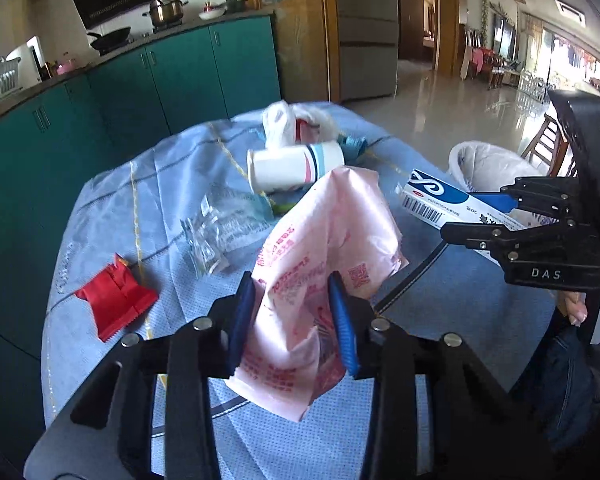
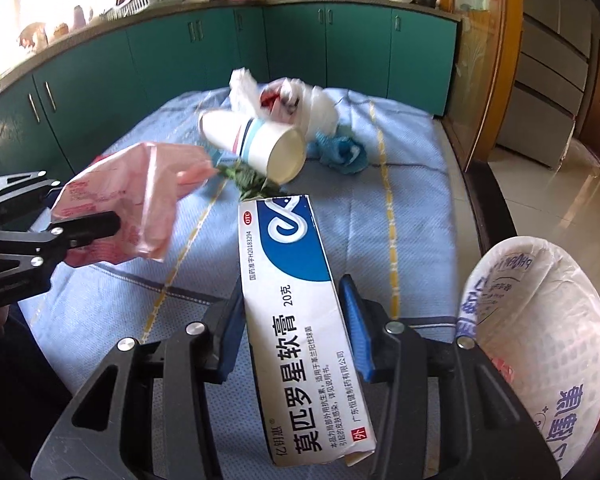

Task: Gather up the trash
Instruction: 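Carry the ointment box and pink bag toward the white wastebasket with both tools, then open both tools over the wastebasket to drop the ointment box and pink bag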

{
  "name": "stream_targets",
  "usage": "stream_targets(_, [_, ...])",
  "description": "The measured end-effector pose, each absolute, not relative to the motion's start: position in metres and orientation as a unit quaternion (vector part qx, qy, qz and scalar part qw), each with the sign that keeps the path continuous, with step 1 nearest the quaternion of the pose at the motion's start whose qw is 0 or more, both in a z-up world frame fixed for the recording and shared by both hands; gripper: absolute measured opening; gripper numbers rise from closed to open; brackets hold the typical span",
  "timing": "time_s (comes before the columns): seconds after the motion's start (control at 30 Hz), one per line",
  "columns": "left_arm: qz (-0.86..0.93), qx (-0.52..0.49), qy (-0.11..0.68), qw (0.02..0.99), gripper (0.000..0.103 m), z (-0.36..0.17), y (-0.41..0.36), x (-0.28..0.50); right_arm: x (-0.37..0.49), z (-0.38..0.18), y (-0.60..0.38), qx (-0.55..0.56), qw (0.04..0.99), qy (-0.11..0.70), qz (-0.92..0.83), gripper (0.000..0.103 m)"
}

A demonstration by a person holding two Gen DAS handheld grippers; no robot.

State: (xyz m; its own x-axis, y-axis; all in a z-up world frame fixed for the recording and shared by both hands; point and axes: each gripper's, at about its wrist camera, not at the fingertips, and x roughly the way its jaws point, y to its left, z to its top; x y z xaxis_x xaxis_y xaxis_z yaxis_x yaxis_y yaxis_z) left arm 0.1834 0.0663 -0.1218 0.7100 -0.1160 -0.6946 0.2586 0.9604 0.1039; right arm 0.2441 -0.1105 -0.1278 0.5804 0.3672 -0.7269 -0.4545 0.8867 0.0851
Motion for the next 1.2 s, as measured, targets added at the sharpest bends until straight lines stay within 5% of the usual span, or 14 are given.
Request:
stream_targets(0.67, [-0.017,0.060,0.267,0.962,0.038,-0.081,0.034,0.185,0.230,-0.097,-0.155,-0.006,0.926,0.322,0.196,0.046])
stream_targets(1.2, [-0.098,0.049,0.285,0.952,0.038,-0.095,-0.072,0.208,0.218,-0.092,-0.290,0.082,0.946,0.309,0.053,0.046])
